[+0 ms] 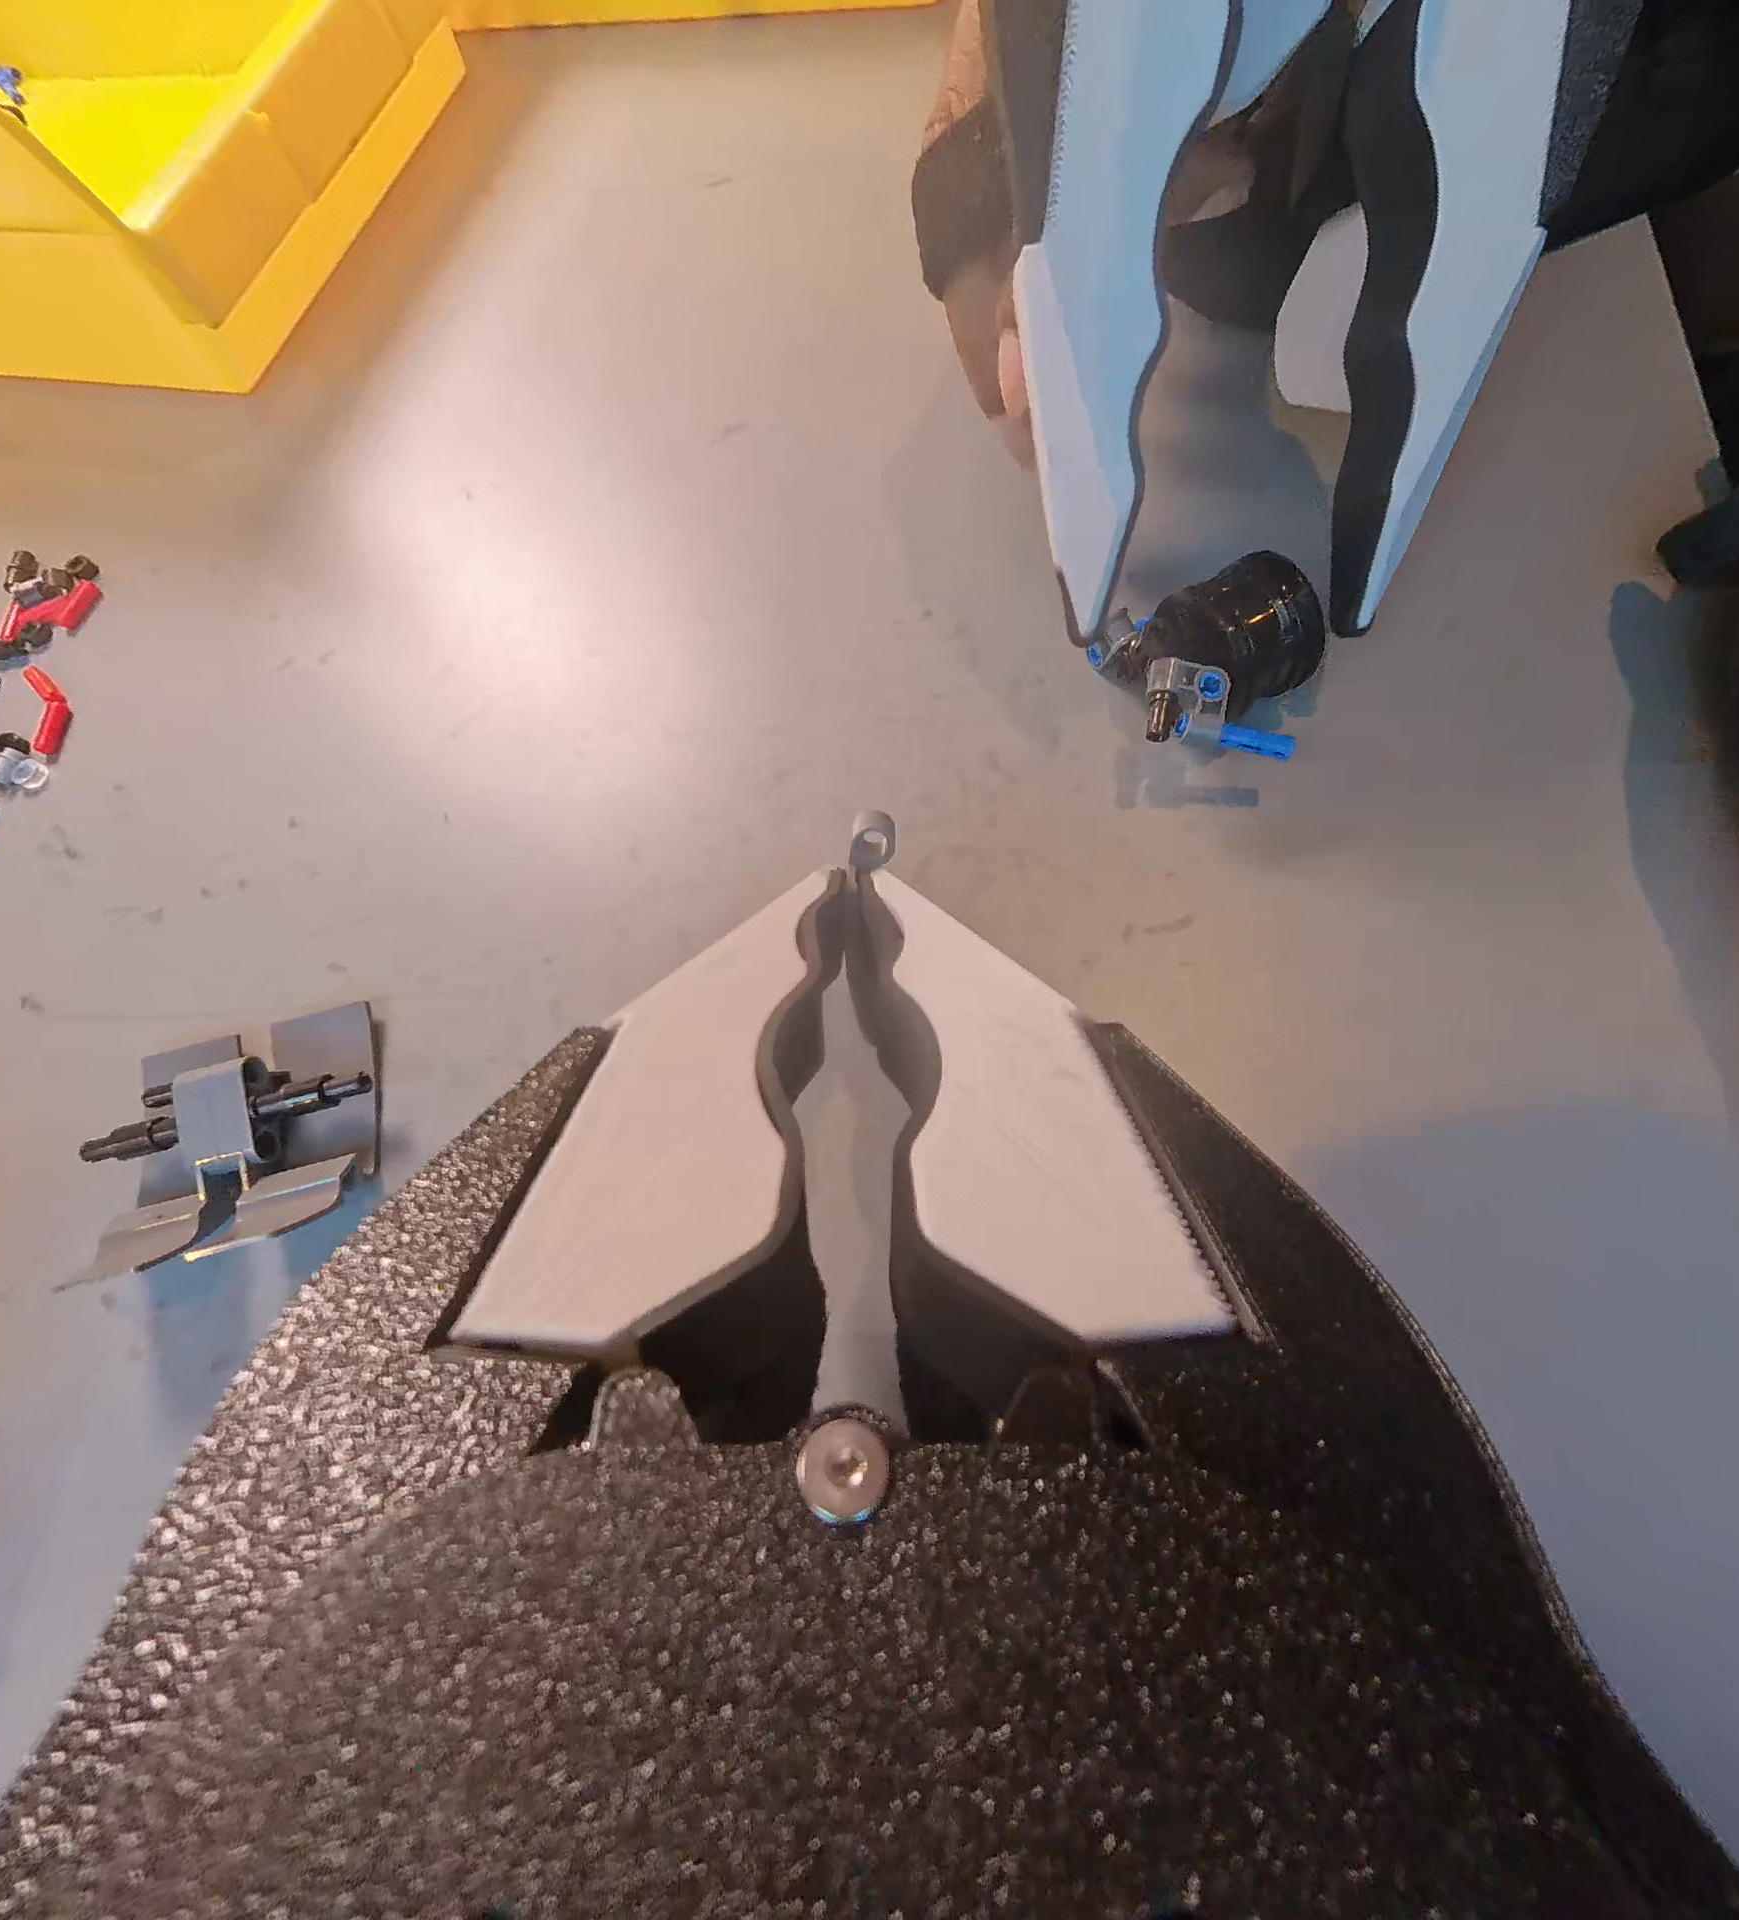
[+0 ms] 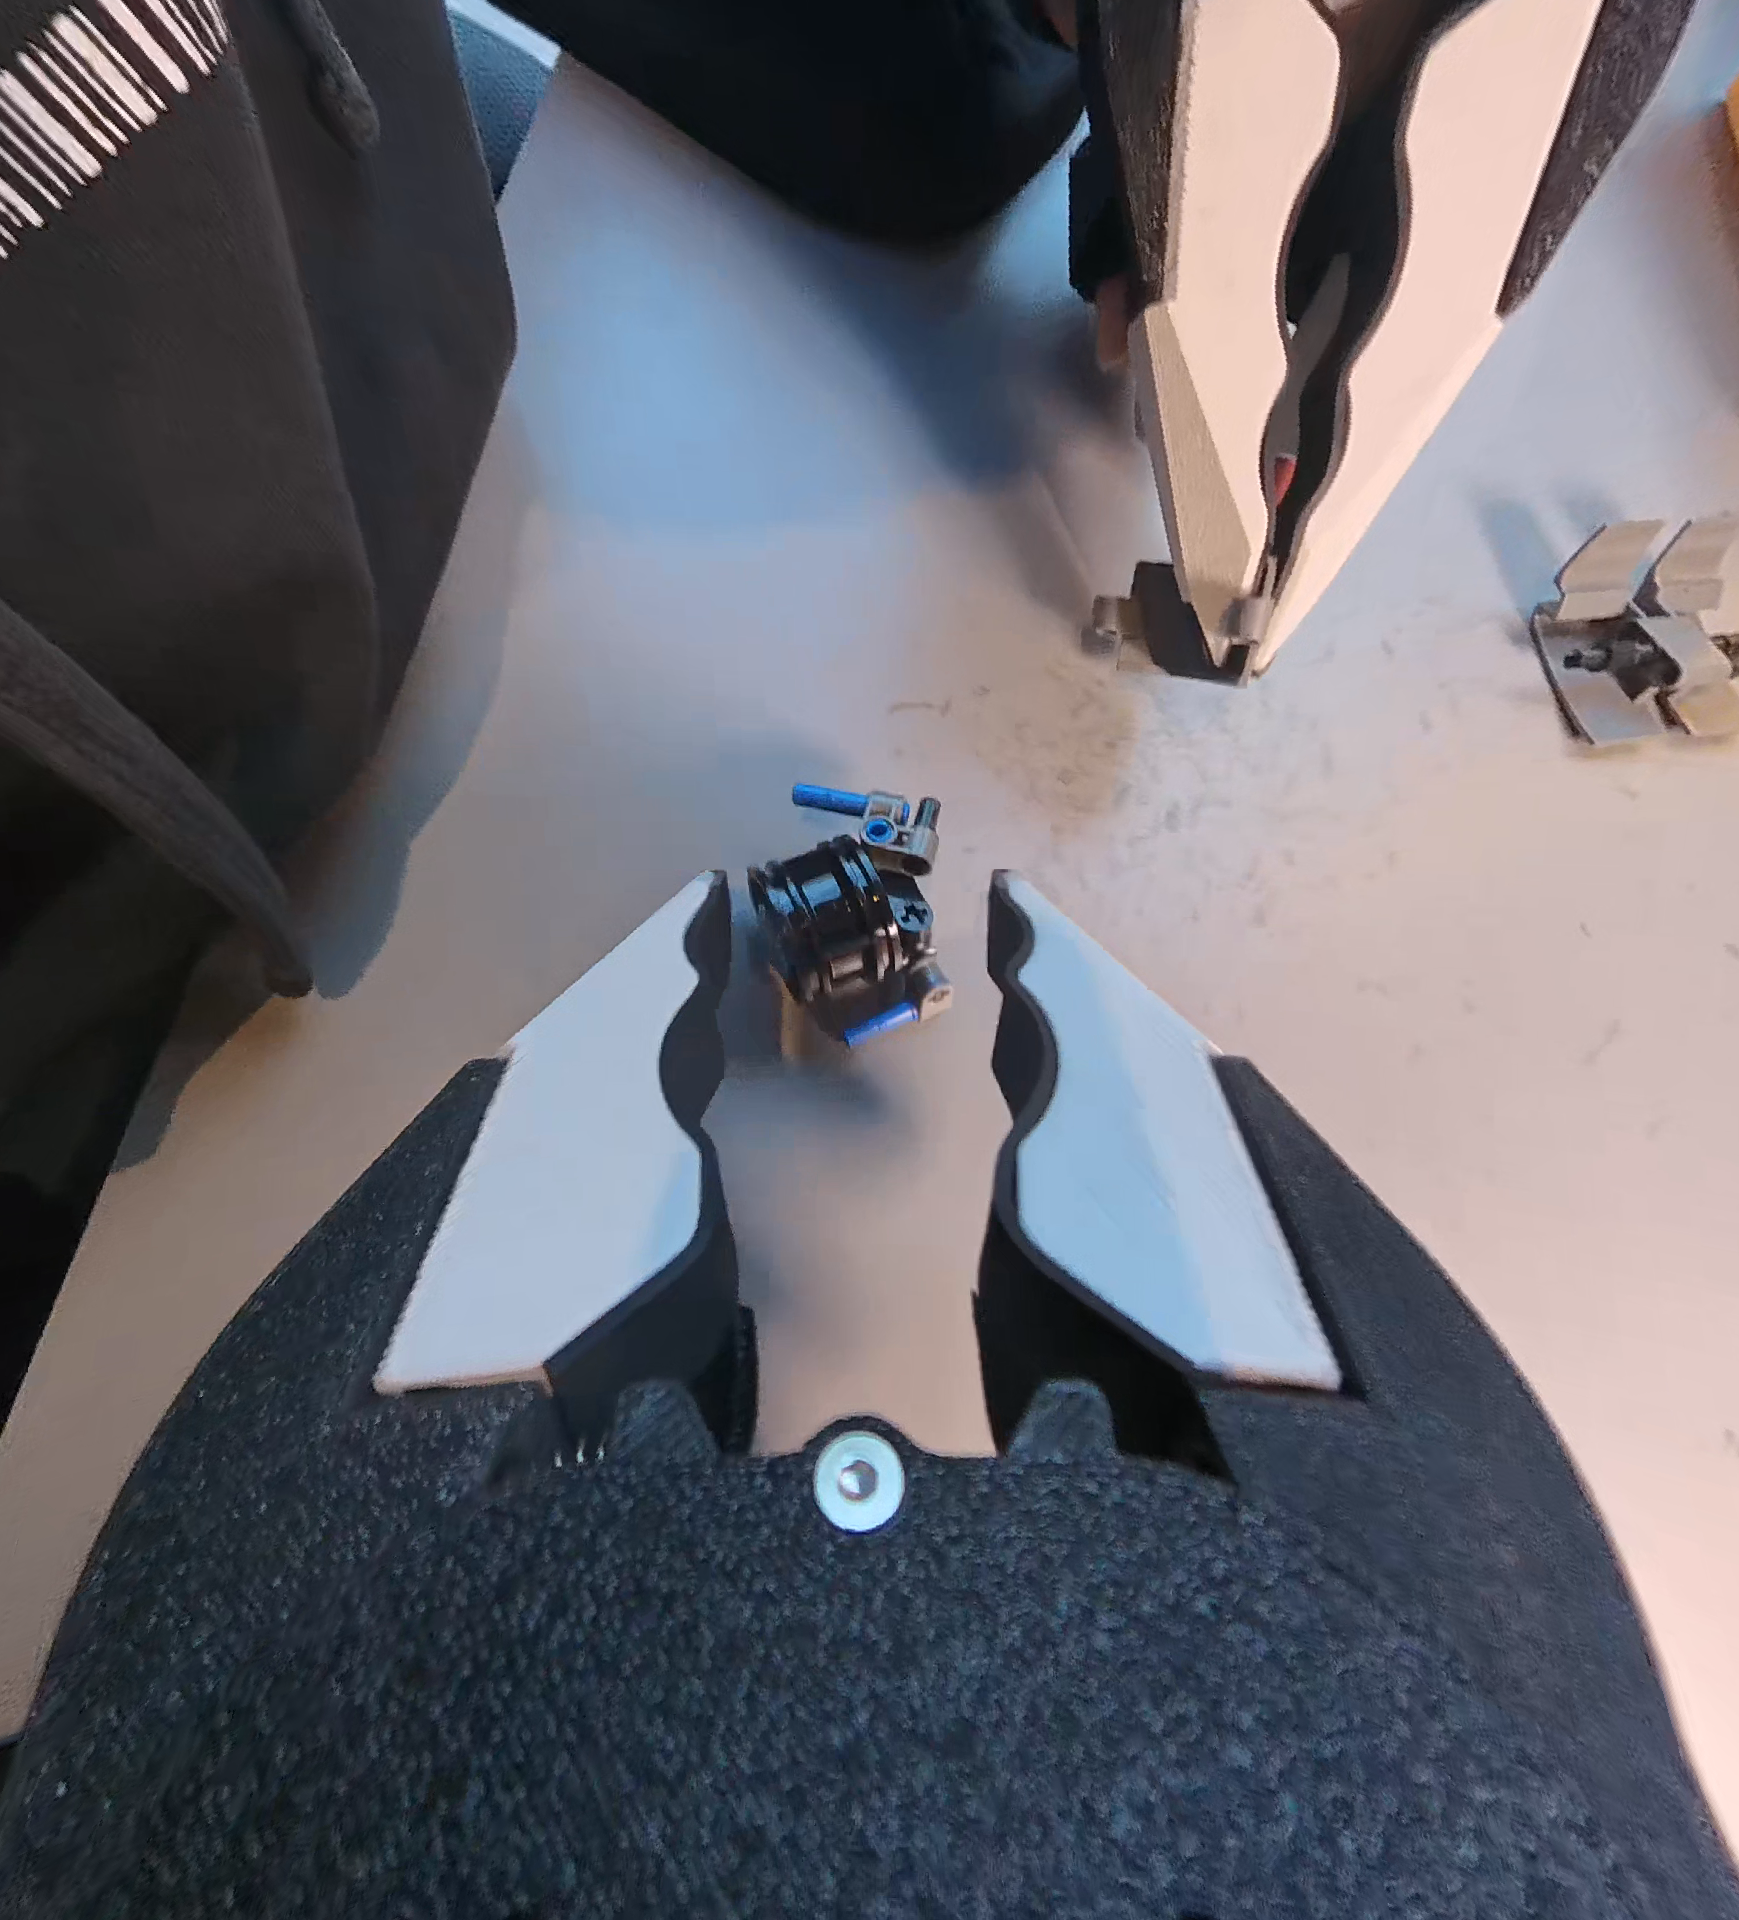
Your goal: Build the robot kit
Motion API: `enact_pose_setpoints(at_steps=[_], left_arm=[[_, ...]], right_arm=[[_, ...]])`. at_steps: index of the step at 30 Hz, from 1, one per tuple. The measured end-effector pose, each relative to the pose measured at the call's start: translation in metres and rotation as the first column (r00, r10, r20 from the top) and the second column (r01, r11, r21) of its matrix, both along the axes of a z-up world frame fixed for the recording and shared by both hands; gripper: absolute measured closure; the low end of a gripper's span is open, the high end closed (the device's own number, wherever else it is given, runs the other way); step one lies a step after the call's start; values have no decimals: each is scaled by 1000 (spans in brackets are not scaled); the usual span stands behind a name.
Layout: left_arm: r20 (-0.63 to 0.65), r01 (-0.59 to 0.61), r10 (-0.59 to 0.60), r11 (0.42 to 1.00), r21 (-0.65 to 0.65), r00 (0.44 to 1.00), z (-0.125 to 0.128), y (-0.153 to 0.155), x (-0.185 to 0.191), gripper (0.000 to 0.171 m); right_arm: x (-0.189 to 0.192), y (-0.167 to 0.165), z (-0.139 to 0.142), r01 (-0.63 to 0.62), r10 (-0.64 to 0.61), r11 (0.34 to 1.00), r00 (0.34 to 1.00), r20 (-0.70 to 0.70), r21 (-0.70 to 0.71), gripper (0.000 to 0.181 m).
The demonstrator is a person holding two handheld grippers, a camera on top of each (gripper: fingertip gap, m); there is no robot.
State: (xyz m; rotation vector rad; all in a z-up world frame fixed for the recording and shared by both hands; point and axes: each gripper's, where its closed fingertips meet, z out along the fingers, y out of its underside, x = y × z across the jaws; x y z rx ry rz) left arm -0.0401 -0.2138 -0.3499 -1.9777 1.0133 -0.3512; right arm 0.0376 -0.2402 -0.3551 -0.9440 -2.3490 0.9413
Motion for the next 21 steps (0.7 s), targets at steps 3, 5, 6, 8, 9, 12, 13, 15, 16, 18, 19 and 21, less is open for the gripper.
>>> enact_pose_setpoints(at_steps=[3,5,6,8,9,12,13,15,16,18,19,21], left_arm=[[3,2,-2,1000,-6,1000,-2,0,1,171],[4,2,-2,1000,-6,1000,-2,0,1,171],[6,1,-1,1000,-6,1000,-2,0,1,171],[15,2,-2,1000,-6,1000,-1,0,1,171],[19,4,-4,1000,-7,1000,-1,0,2,171],[12,7,-7,1000,-13,1000,-3,0,2,171],[6,7,-7,1000,-16,1000,-4,-1,2,171],[-1,8,-8,1000,-24,1000,-7,-1,2,169],[-7,4,-4,1000,-28,1000,-8,0,2,168],[-25,-14,13,999,-34,1000,-12,1,0,165],[-20,-13,12,999,-41,1000,-12,1,0,160],[20,-14,14,999,-44,1000,-8,1,1,149]], right_arm=[[-1,-2,-4,-24,25,998,1000,-1,53,148],[-1,-4,-3,-49,55,994,997,-56,103,152],[-1,-3,-2,-53,68,988,993,-95,147,157],[-2,0,-1,-54,103,966,977,-184,253,157],[-1,-1,-1,-50,113,958,971,-213,282,157],[0,2,0,-18,104,948,961,-256,319,157],[-1,3,1,-5,94,949,959,-268,314,157],[-3,5,5,18,66,960,955,-288,280,157],[-5,6,10,37,38,970,953,-301,240,157],[-14,9,25,109,-83,992,944,-320,64,157],[-19,12,34,146,-153,988,937,-313,-45,157],[-28,21,58,190,-272,943,914,-302,-273,156]])
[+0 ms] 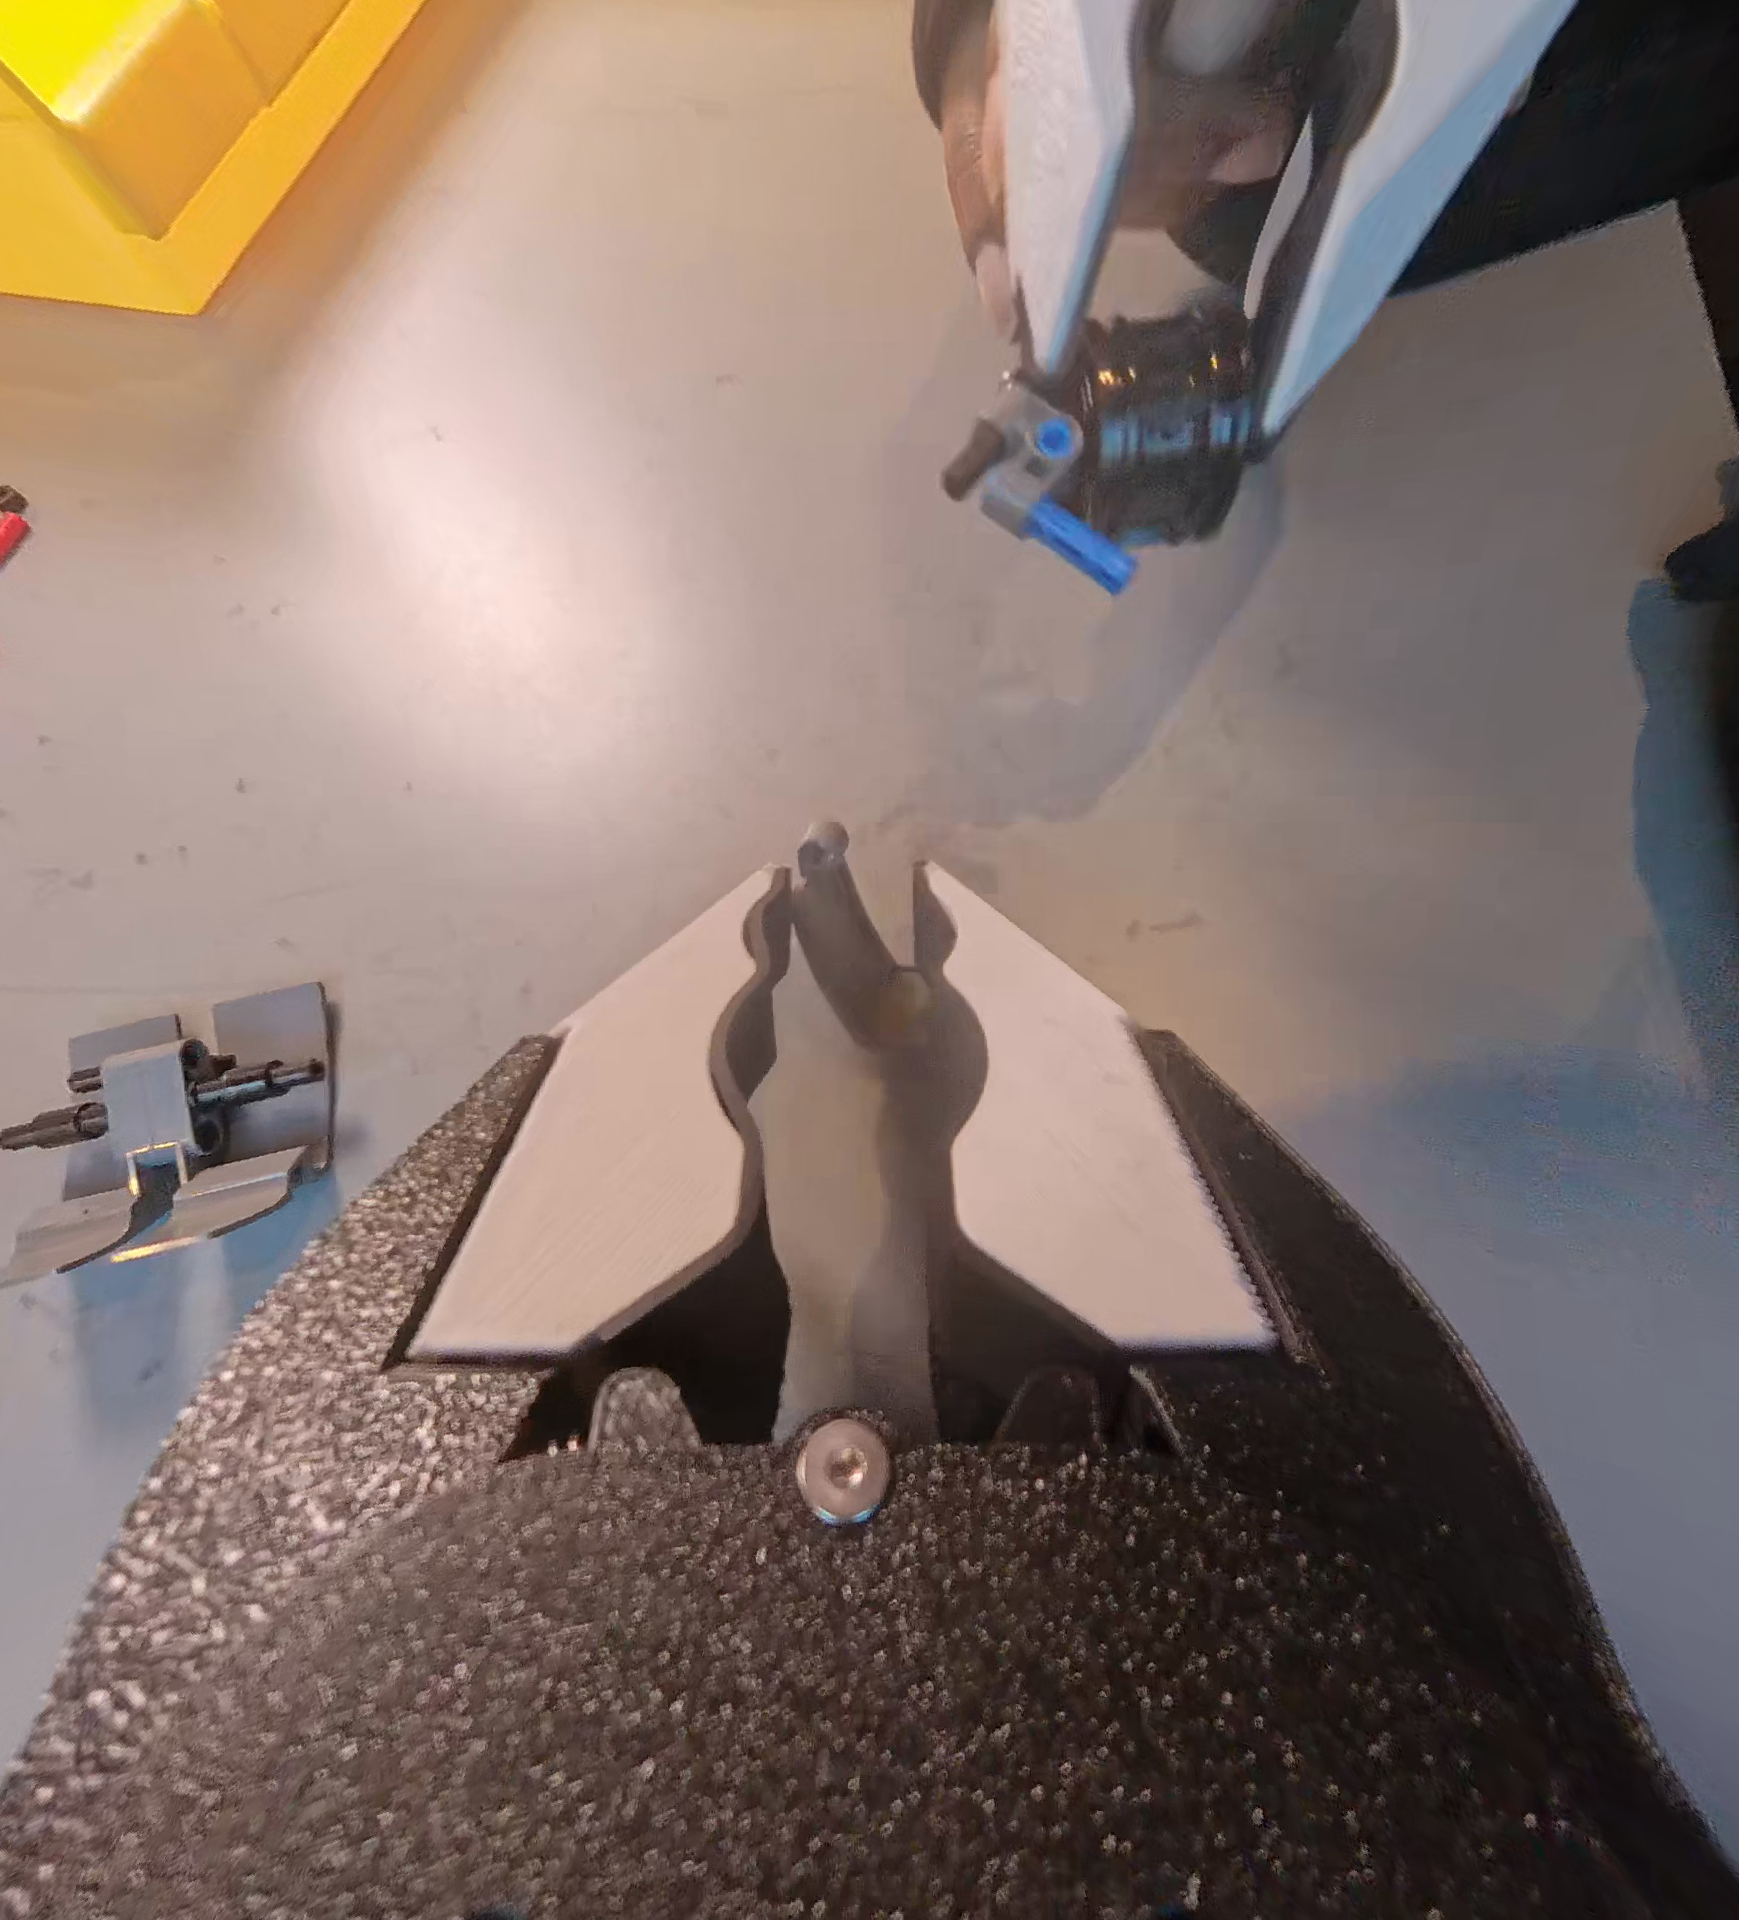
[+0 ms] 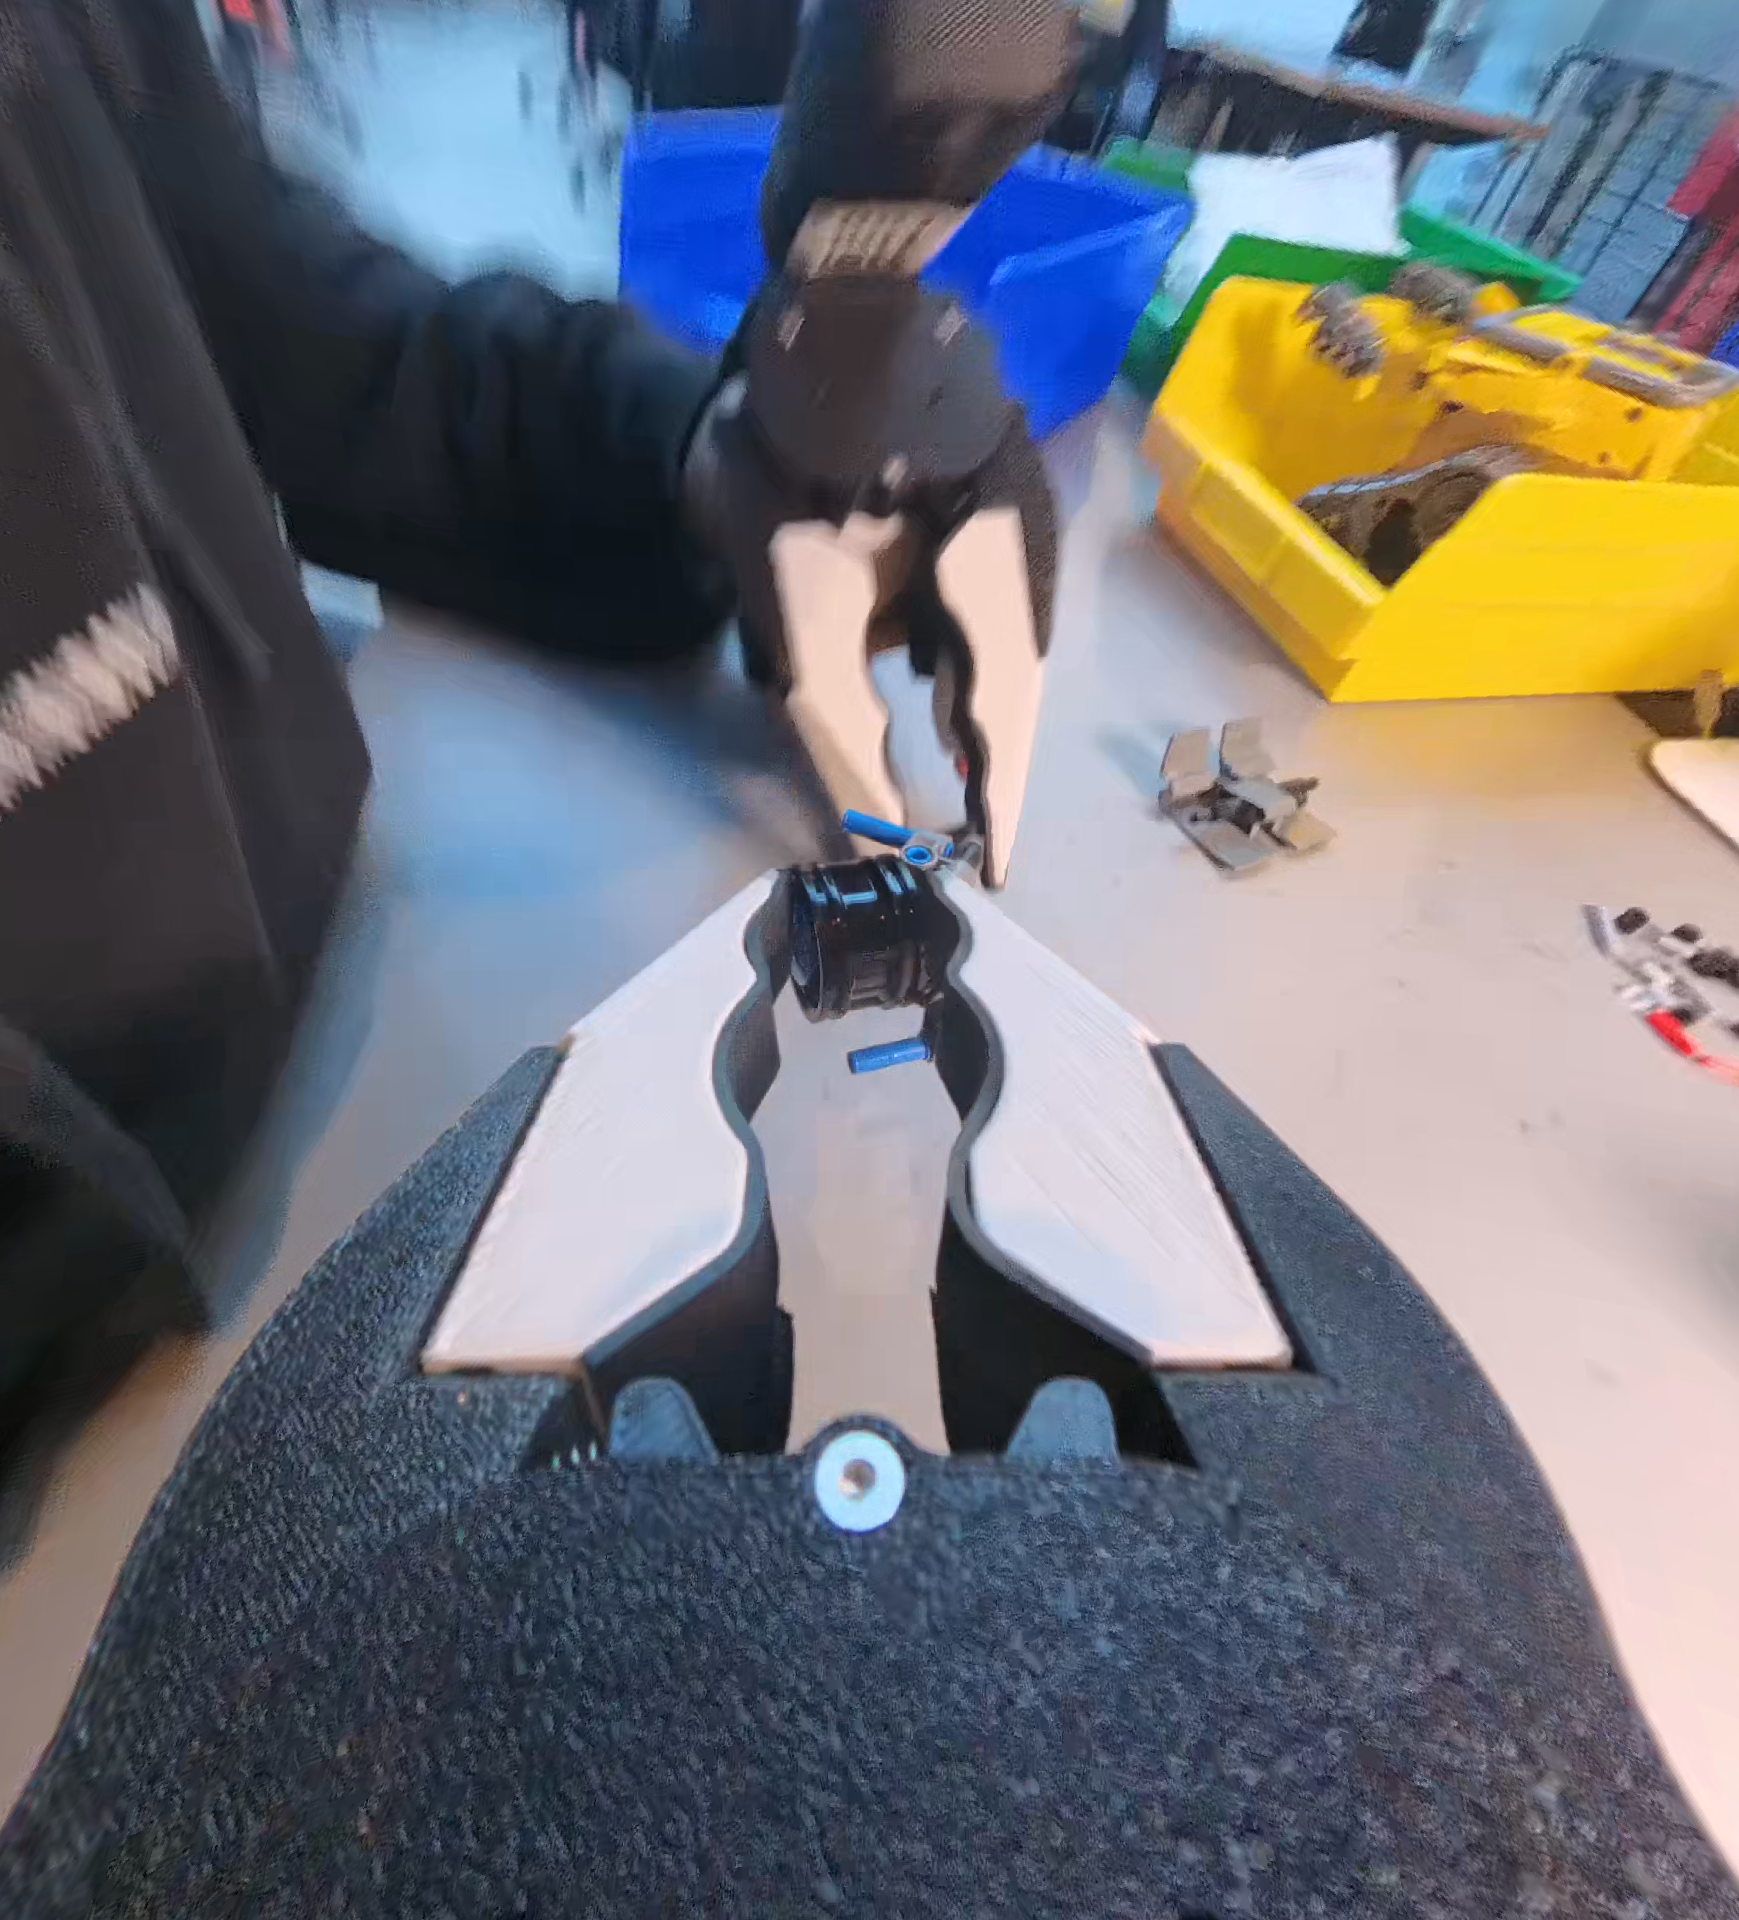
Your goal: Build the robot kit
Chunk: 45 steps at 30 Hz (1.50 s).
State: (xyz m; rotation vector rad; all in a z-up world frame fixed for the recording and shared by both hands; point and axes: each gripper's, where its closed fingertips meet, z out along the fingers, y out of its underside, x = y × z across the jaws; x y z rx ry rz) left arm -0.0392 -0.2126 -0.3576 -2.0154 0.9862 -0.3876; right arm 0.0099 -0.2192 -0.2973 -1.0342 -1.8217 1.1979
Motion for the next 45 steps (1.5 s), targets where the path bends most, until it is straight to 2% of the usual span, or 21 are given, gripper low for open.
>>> enact_pose_setpoints(at_steps=[2,5,7,9,11,14,16,21,23,26,28,30,32,36,37,39,40,41,43,45], left_arm=[[92,-1,0,1000,10,996,13,0,1,143],[368,16,-17,1000,6,930,48,-1,9,128],[533,19,-24,1000,14,846,71,0,12,121],[646,10,-20,1000,19,763,88,3,13,118],[707,-6,-7,1000,17,707,98,7,13,117],[735,-29,6,999,20,678,106,10,14,116],[719,-62,29,998,20,695,103,12,11,119],[651,-102,92,995,-22,754,88,15,1,130],[646,-109,112,993,-44,755,84,16,-3,134],[669,-73,86,996,-47,738,84,13,0,134],[709,-54,60,998,-31,703,92,12,0,134],[765,-32,32,999,-15,643,103,9,-3,134],[825,-28,36,999,-24,565,112,9,-8,134],[941,26,50,998,-62,334,128,10,-18,135],[953,40,53,997,-68,298,129,11,-19,135],[962,50,45,997,-60,268,131,12,-19,134],[961,37,39,998,-51,273,132,12,-19,135],[952,7,37,999,-41,304,131,14,-19,135],[920,-56,32,998,-11,392,127,15,-18,135],[885,-107,21,994,33,466,125,17,-17,135]], right_arm=[[-7,8,25,8,-18,965,999,-35,-263,156],[-14,20,56,-42,-21,802,995,-98,-596,156],[-18,24,68,-97,-3,676,991,-134,-730,156],[-25,26,72,-129,7,573,988,-153,-809,157],[-33,25,70,-130,11,525,989,-146,-841,157],[-46,21,56,-75,-1,567,996,-92,-820,157],[-51,17,44,-37,-7,630,999,-53,-776,157],[-57,23,31,58,-79,722,997,1,-689,157],[-57,25,27,82,-90,751,996,21,-656,158],[-55,22,31,75,-107,836,994,-28,-543,157],[-50,20,40,30,-86,862,992,-87,-506,154],[-43,20,49,-20,-49,865,991,-124,-502,132],[-37,23,56,-35,-50,883,985,-168,-467,124],[-42,18,54,21,-86,956,973,-213,-293,127],[-46,15,52,32,-90,964,974,-210,-265,129],[-50,9,56,25,-91,957,972,-215,-289,135],[-52,11,58,36,-108,943,974,-201,-330,138],[-53,14,59,46,-124,921,976,-179,-387,138],[-55,22,60,59,-152,852,979,-137,-520,141],[-57,28,57,83,-173,802,980,-97,-592,147]])
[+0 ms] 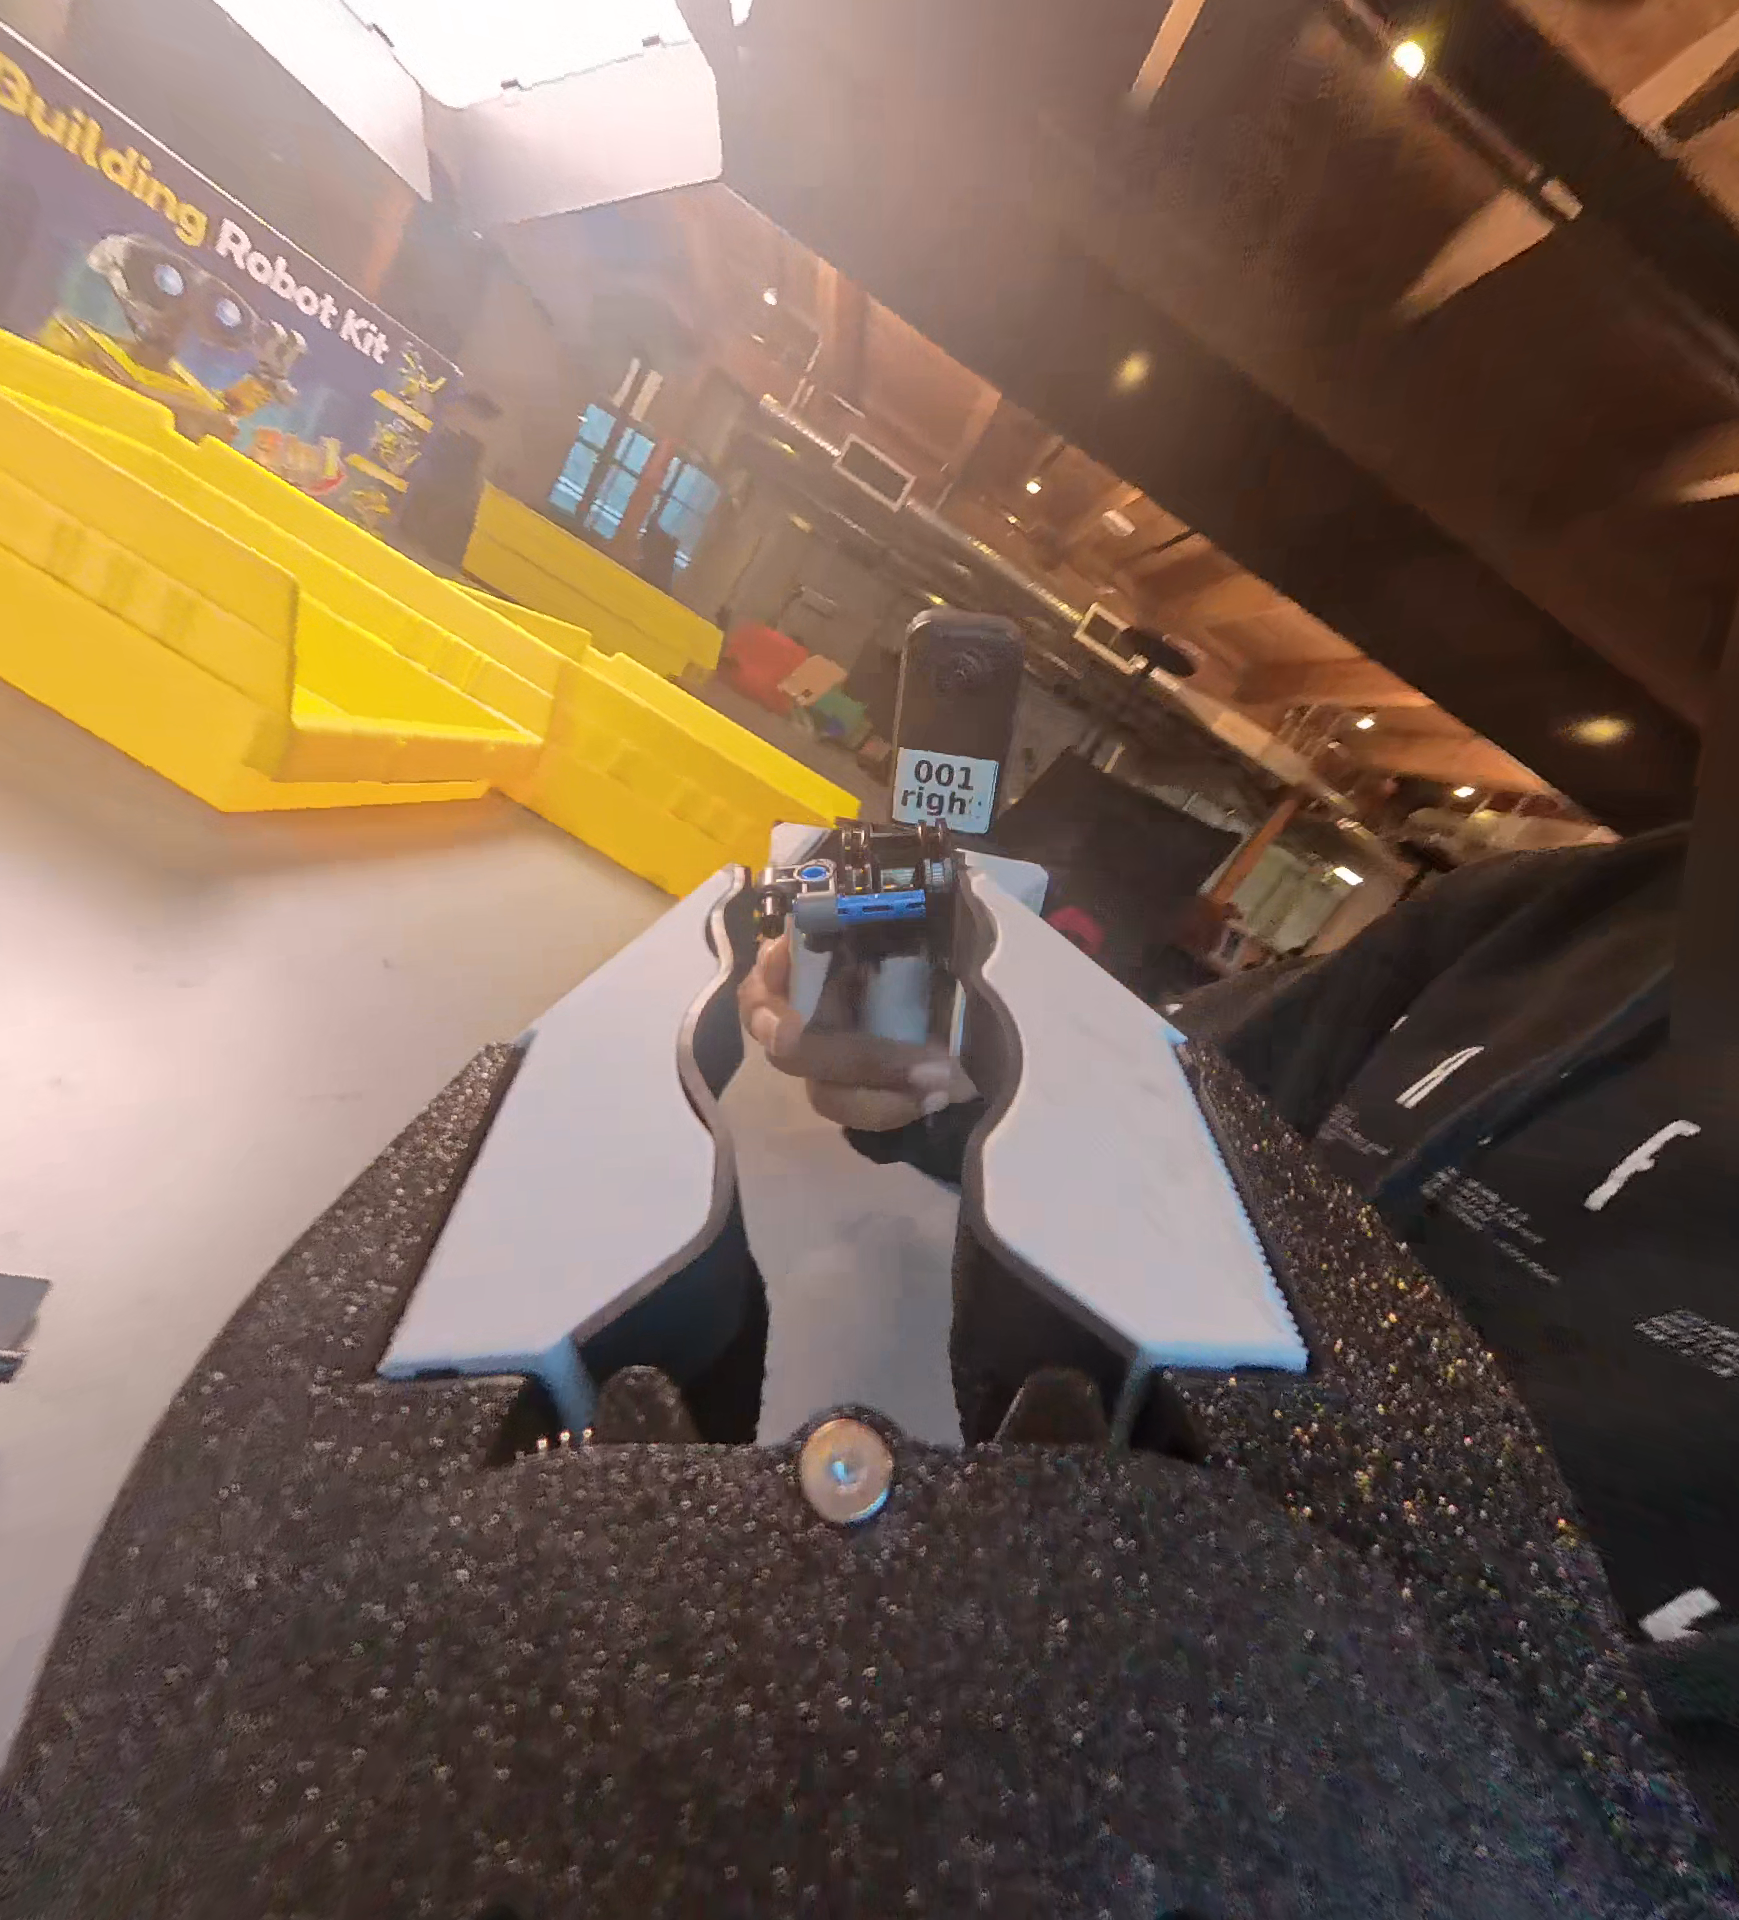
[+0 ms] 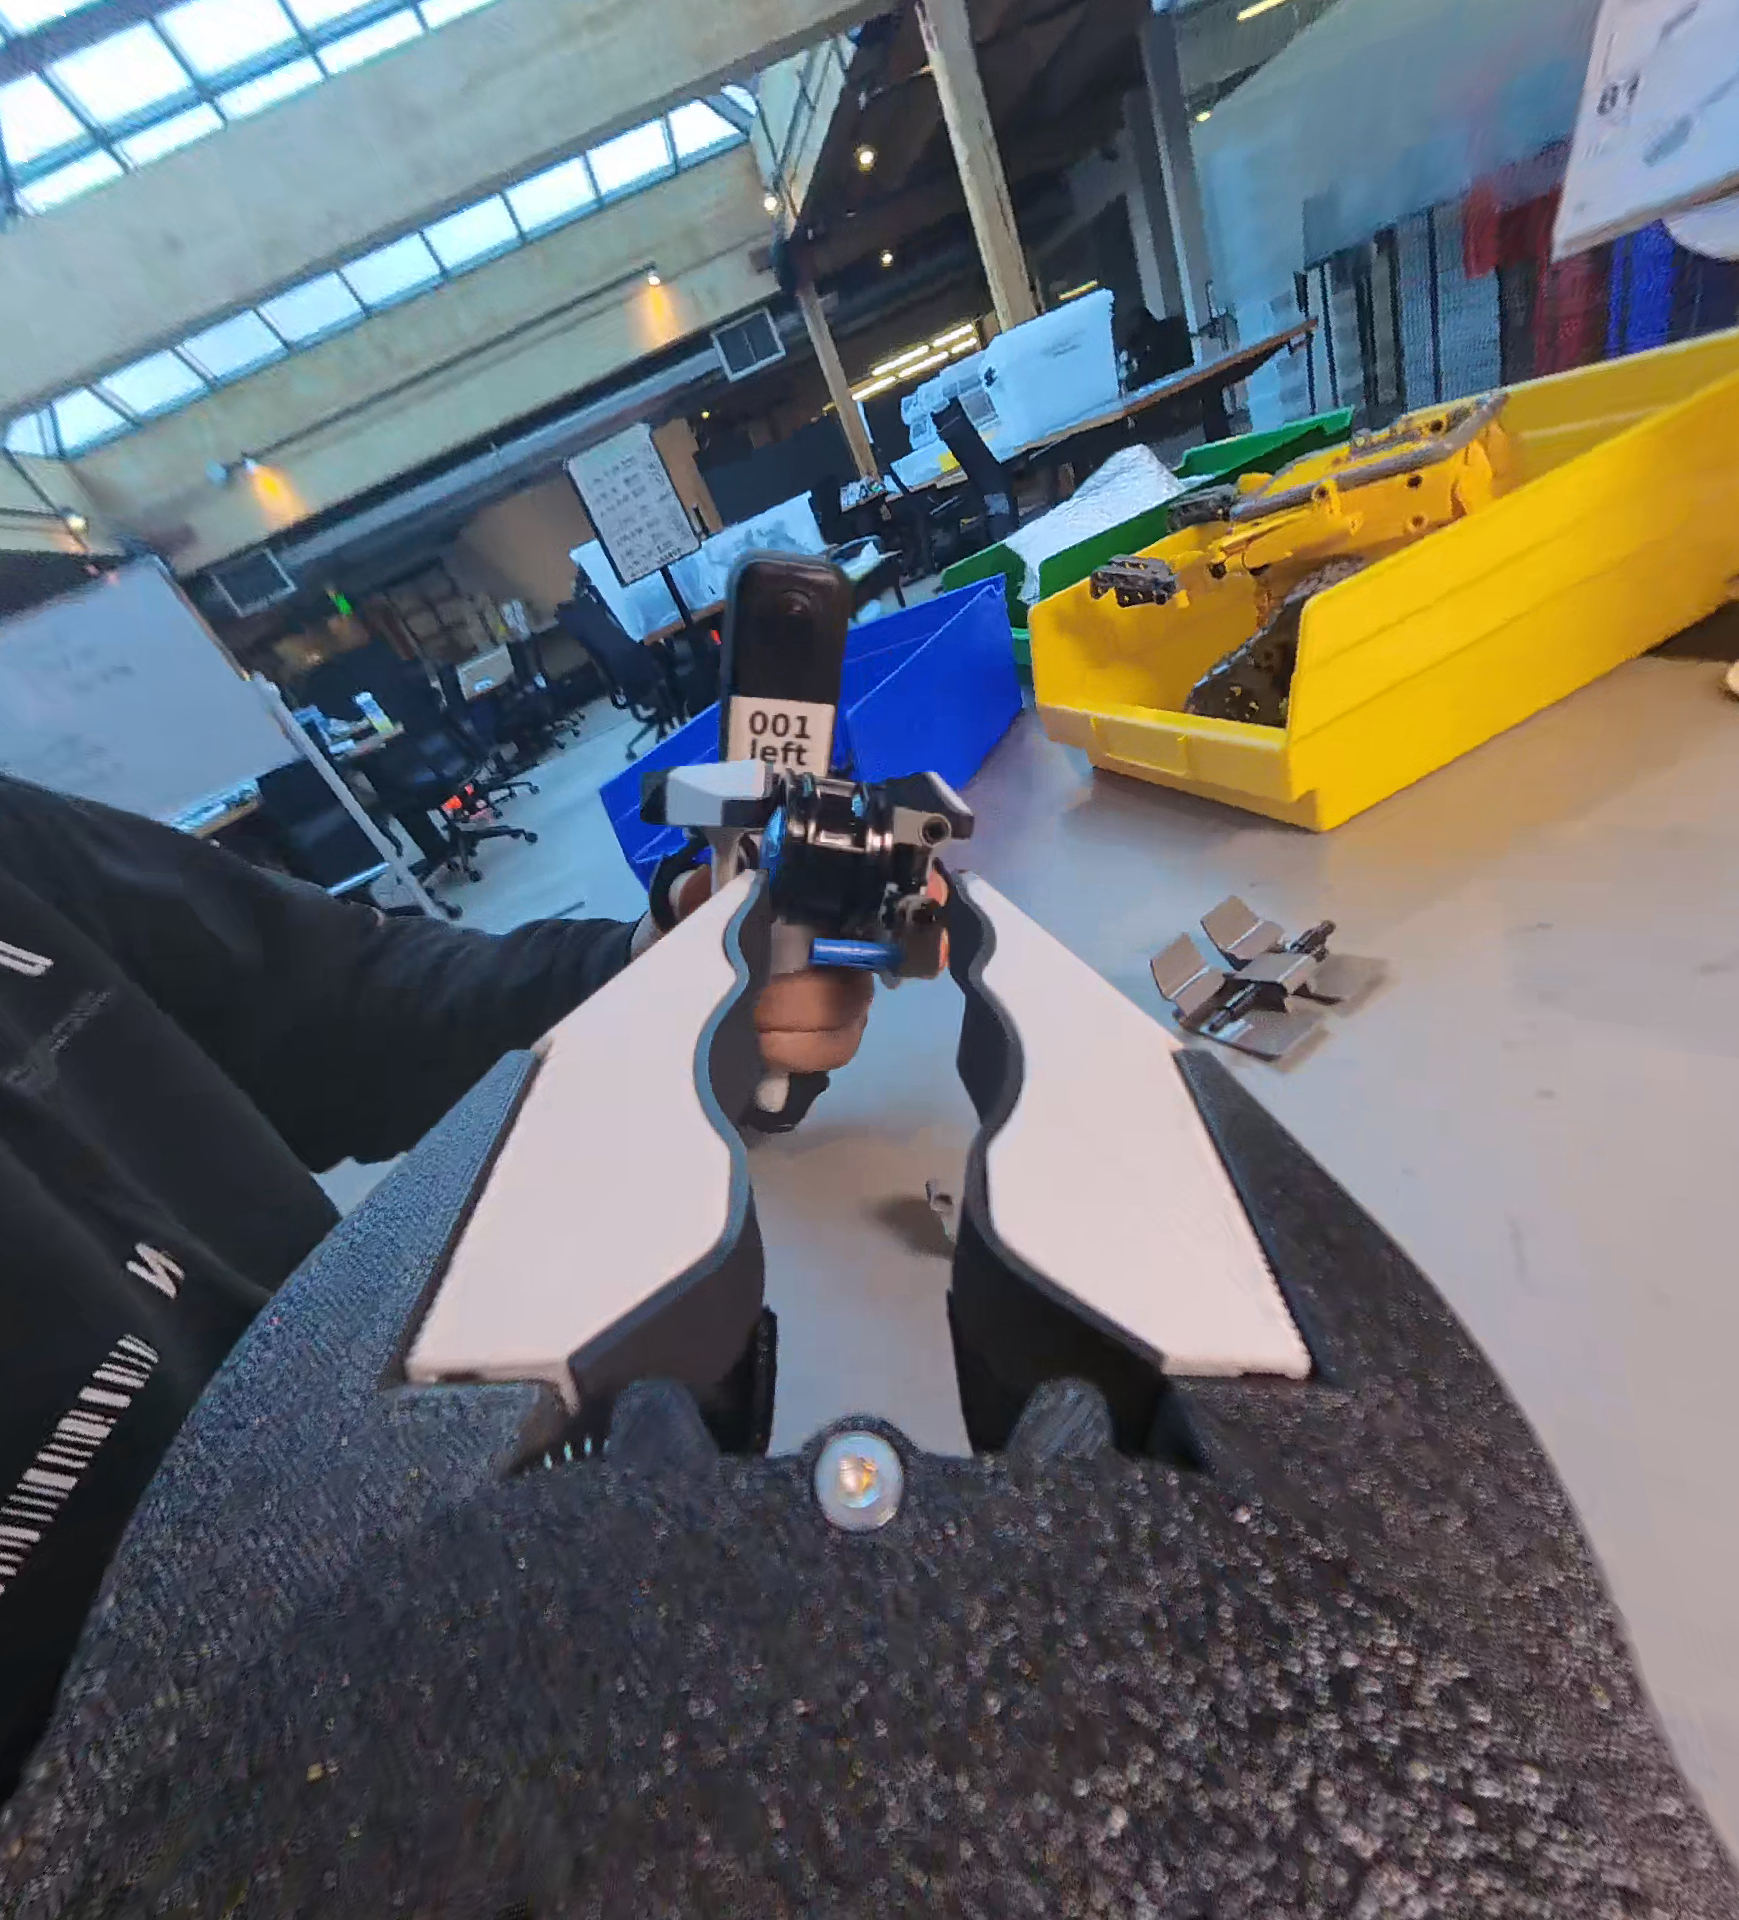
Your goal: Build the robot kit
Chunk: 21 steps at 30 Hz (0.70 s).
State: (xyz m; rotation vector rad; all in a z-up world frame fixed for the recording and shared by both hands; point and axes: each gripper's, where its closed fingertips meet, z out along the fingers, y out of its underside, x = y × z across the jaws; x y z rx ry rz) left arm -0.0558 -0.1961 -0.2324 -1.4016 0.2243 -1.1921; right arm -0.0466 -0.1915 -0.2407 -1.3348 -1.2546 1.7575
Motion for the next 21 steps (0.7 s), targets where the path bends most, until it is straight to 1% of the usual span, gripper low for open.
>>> enact_pose_setpoints(at_steps=[3,7,12,13,14,15,17,19,20,21], left_arm=[[-79,-47,50,998,47,996,0,1,1,135],[-175,-75,95,990,121,980,1,-2,3,135],[-328,-76,167,959,273,930,7,-12,9,135],[-366,-68,184,949,307,912,6,-15,10,155],[-420,-66,216,937,343,881,3,-16,13,167],[-443,-66,244,923,380,863,4,-18,15,167],[-437,-49,237,916,398,868,9,-23,20,167],[-432,-51,234,917,395,871,11,-24,20,164],[-410,-66,236,919,388,881,13,-23,16,159],[-374,-75,227,922,379,899,16,-23,12,150]], right_arm=[[0,-2,-6,-15,16,999,1000,26,-30,148],[2,-4,-7,-24,25,1000,999,36,-16,149],[7,-10,-1,-3,2,988,1000,2,155,150],[7,-6,-2,32,-34,982,999,7,187,151],[8,-2,-2,54,-55,977,998,2,205,152],[10,-5,0,35,-34,974,999,-11,226,151],[15,-9,7,43,-27,952,998,-59,302,151],[18,-9,14,92,-51,914,992,-115,394,151],[19,-8,16,131,-74,884,987,-142,449,151],[20,-7,18,164,-85,842,981,-173,514,151]])
